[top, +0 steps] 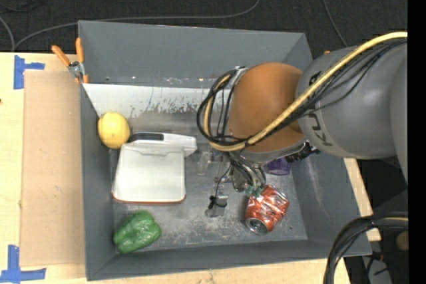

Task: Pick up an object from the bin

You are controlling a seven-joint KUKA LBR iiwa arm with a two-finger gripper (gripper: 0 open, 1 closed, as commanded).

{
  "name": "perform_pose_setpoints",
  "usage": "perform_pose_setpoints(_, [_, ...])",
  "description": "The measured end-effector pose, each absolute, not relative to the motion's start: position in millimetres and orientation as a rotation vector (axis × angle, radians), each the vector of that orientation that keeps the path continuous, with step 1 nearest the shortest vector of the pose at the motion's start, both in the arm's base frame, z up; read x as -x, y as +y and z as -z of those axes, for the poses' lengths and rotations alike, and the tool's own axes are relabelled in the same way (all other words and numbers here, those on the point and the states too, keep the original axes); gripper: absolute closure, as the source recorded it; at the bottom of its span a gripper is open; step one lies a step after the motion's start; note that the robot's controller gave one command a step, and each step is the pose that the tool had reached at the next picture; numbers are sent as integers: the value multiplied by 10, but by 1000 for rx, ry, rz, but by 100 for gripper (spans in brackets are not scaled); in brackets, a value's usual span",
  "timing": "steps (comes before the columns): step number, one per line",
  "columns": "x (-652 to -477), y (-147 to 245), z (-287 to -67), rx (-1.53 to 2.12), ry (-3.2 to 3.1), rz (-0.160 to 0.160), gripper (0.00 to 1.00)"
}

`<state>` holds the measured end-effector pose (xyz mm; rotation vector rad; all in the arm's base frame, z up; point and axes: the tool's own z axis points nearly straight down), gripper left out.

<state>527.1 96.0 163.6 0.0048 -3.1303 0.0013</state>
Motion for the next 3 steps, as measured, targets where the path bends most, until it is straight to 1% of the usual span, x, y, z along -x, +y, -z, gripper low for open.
perform_pose_setpoints(1, [-5289,953,-1679,3,-3138,0,0])
perform_pose_setpoints(2, [-5085,1997,-677,-242,-3116,-1,0])
perform_pose_setpoints(3, [-5364,1822,-1316,-215,-3135,-1,0])
